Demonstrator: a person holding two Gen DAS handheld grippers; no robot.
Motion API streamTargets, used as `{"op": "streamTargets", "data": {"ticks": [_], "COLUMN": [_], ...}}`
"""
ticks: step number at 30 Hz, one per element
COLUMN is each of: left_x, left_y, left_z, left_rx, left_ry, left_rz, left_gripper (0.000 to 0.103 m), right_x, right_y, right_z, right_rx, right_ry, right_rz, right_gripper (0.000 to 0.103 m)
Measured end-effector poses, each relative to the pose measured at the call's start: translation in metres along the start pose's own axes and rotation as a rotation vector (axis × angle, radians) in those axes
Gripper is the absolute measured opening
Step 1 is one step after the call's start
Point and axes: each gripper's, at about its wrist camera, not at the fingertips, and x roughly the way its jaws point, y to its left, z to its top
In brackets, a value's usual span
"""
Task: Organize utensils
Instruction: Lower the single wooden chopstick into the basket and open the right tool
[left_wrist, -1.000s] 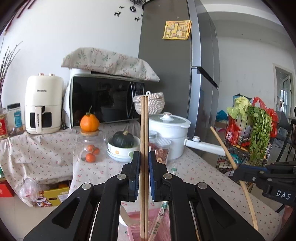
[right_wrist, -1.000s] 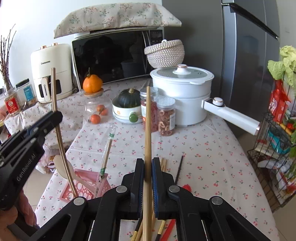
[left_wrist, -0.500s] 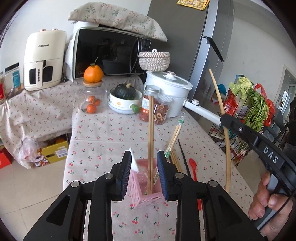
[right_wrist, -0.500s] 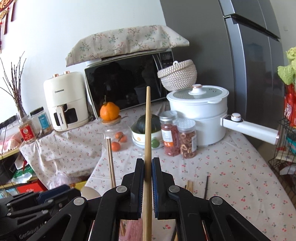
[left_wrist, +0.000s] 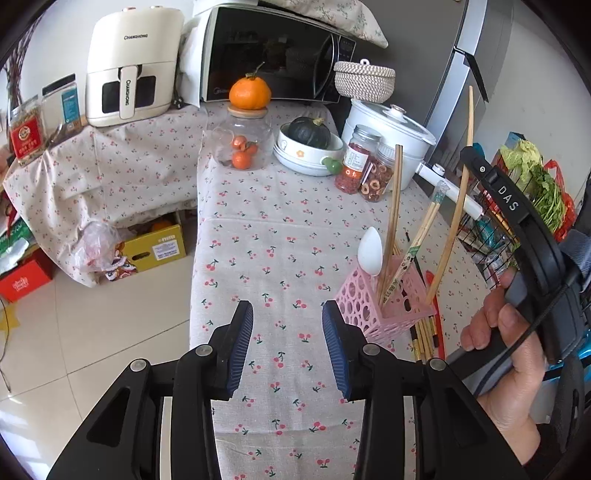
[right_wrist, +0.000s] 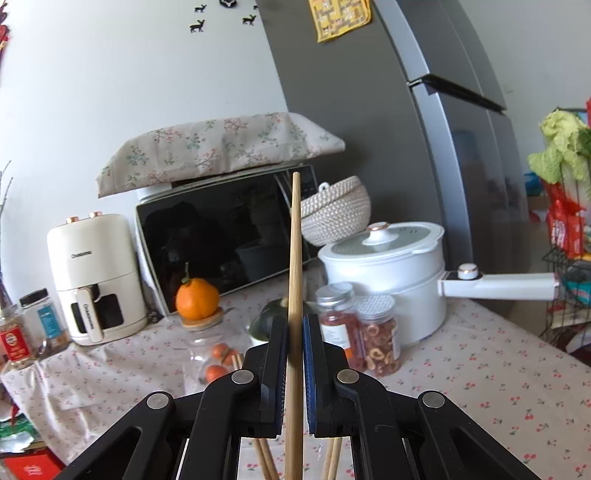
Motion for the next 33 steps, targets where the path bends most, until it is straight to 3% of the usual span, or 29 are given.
{"op": "streamTargets", "data": {"ticks": [8, 14, 17, 21, 28, 33], "left_x": [0.003, 0.009, 0.012, 0.014, 0.014, 0.018], "left_y": [0.004, 0.000, -0.003, -0.010, -0.026, -0.038], "left_z": [0.000, 0.000, -0.002, -0.006, -0.011, -0.017], "left_rx": [0.006, 0.021, 0.025, 0.024, 0.036, 0.041], "left_ry": [0.014, 0.033, 0.049, 0.077, 0.098, 0.123], "left_rz": [-0.018, -0.010, -0.018, -0.038, -0.038, -0.040], "left_gripper": [0.041, 0.042, 0.042, 0.044, 0.067, 0.075], "right_x": [0.013, -0.001, -0.013, -0.028, -0.049, -0.057], "right_y": [0.005, 0.005, 0.002, -0.010, -0.052, -0.080], "right_z": [-0.029, -0.039, -0.035, -0.023, -0.002, 0.006], "right_rx": [-0.036, -0.020, -0.014, -0.021, -0.054, -0.079], "right_ry": [-0.010, 0.065, 0.103, 0.141, 0.213, 0.296], "right_rz": [-0.151, -0.125, -0.083, -0.032, -0.004, -0.005], "right_gripper": [0.006, 0.007, 0.013, 0.042, 0.072, 0.085]}}
